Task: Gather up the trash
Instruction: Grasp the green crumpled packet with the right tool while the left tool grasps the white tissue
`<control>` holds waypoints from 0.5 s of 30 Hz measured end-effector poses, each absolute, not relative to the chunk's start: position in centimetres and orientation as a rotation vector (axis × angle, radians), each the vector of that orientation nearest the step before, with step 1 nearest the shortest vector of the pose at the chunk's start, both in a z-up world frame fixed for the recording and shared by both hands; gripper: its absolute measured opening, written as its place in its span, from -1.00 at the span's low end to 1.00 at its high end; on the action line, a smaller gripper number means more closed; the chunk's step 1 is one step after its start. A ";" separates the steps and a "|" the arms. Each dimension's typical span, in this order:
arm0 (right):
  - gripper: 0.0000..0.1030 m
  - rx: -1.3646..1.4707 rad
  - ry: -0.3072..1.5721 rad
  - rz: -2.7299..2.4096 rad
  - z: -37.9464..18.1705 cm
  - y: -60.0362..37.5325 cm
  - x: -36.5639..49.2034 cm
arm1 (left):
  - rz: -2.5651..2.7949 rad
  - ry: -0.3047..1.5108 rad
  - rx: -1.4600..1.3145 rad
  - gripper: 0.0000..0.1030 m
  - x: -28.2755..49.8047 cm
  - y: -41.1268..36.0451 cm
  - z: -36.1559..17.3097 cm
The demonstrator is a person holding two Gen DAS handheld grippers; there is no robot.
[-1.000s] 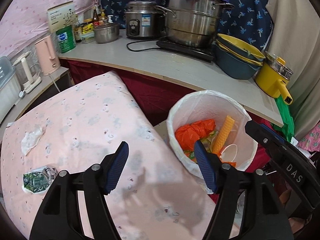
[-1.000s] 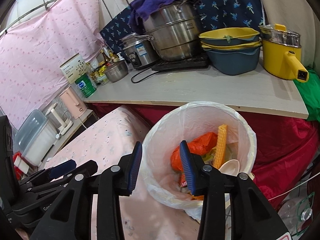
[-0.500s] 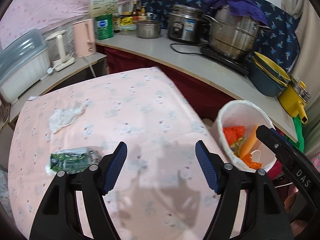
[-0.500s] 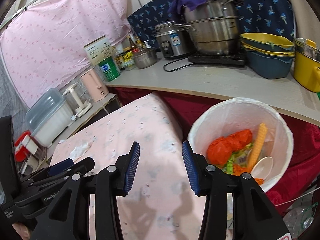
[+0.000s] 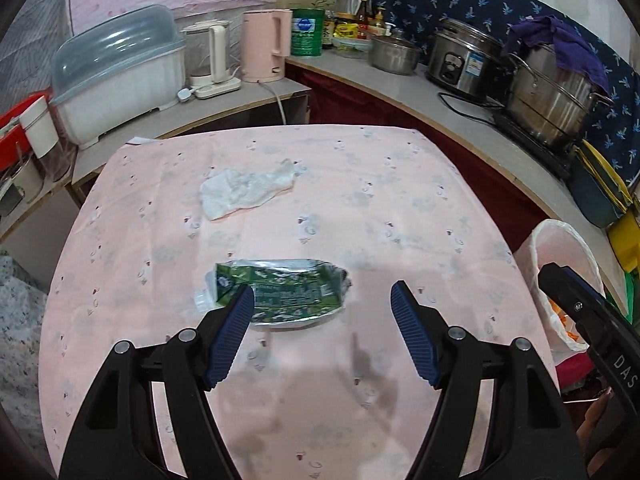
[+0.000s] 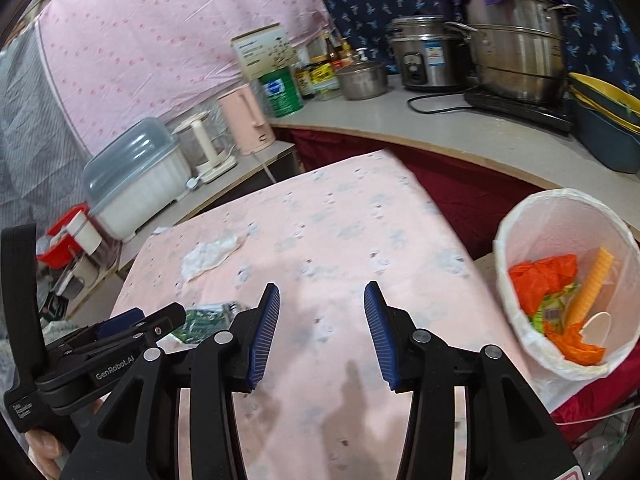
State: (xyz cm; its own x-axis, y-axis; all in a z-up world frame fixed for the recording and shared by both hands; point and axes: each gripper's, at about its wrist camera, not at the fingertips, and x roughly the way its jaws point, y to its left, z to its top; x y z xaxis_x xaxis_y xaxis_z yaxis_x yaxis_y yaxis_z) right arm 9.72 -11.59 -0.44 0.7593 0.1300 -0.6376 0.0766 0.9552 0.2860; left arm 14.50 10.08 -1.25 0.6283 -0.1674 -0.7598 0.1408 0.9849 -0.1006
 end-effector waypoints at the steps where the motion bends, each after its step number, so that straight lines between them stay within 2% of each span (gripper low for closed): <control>1: -0.16 0.300 0.718 0.039 -0.6 -10.8 10.0 | -0.165 0.876 -0.036 0.31 14.6 10.8 -1.4; 4: -0.16 0.283 0.740 0.070 -1.4 -8.8 10.8 | -0.134 0.881 -0.056 0.43 14.8 13.0 -1.8; 15: -0.15 0.242 0.824 0.149 -4.3 -3.0 14.3 | -0.032 0.908 -0.124 0.44 16.4 19.0 -3.3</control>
State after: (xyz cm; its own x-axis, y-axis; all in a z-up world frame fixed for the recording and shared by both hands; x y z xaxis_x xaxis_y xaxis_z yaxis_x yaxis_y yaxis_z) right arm 14.31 -2.99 -4.35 0.6714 0.2241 -0.7064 -0.0370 0.9621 0.2701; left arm 16.43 19.05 -3.33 0.6156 -0.0799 -0.7840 -0.0247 0.9924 -0.1206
